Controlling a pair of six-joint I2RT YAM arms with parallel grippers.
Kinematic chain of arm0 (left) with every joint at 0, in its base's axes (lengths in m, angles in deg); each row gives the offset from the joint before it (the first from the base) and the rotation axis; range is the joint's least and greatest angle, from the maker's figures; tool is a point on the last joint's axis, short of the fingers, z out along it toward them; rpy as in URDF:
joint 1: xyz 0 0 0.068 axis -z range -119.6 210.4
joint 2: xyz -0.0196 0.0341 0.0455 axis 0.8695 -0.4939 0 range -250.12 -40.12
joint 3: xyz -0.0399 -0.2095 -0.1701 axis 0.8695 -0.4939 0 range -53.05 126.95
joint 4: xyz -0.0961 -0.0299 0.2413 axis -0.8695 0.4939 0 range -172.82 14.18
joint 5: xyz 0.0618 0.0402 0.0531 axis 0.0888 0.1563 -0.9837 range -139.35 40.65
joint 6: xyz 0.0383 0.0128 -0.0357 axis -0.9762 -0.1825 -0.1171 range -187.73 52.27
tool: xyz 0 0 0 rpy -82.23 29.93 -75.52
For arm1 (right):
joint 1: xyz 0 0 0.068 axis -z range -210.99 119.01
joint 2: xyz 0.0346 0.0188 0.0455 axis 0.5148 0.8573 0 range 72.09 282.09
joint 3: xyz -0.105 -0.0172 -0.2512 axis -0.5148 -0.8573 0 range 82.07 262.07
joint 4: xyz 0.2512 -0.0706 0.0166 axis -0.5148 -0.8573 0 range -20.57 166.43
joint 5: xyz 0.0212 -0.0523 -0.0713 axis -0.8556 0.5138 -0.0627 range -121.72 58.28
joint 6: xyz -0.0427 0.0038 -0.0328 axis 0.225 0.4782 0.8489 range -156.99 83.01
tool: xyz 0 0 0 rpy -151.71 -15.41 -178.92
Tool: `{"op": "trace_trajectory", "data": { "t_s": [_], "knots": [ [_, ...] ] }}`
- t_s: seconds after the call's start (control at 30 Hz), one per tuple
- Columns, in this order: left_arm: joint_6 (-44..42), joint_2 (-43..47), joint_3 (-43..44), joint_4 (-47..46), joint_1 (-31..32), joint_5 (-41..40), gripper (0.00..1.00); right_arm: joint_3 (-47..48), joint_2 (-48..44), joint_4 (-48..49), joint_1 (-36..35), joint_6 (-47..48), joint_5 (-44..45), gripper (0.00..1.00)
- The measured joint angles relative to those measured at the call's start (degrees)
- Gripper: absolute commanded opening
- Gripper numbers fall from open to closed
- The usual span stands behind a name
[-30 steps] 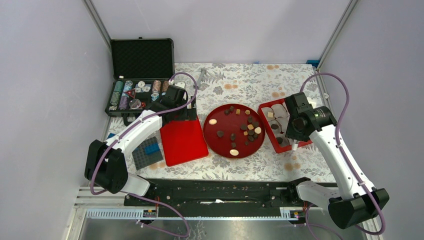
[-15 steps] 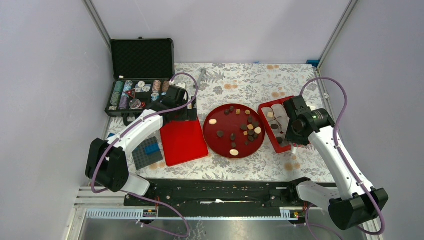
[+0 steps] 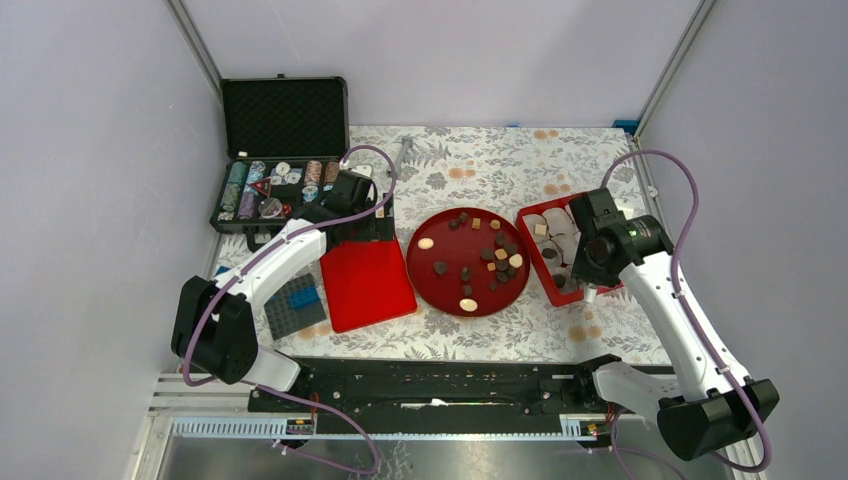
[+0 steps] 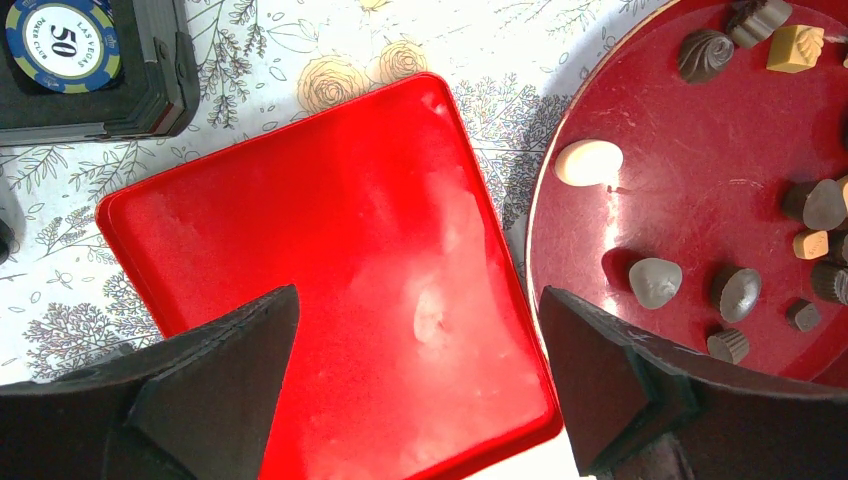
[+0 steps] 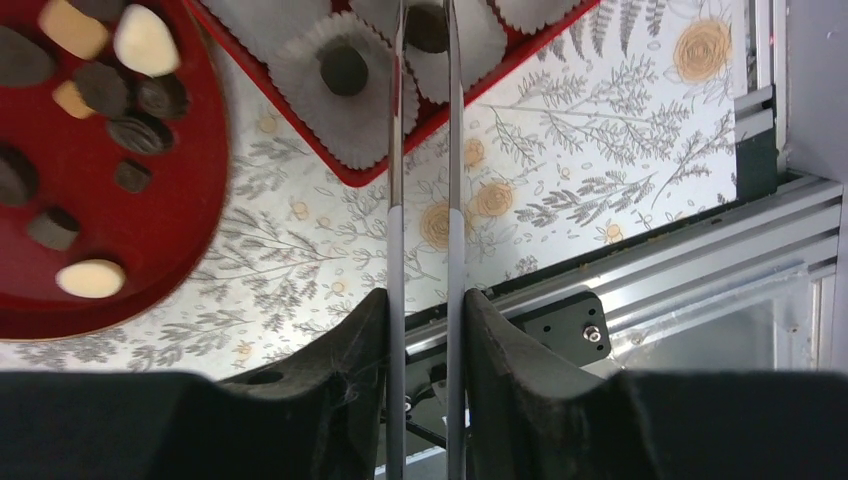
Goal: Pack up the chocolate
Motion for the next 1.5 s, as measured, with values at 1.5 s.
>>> {"op": "trace_trajectory", "data": {
  "t_s": [1.5],
  "knots": [
    [0.0,0.0,0.0,0.0,0.0,-0.4,0.99,6.1,15.8,15.7,-22.0,4.6,-11.4,0.45]
  ]
}}
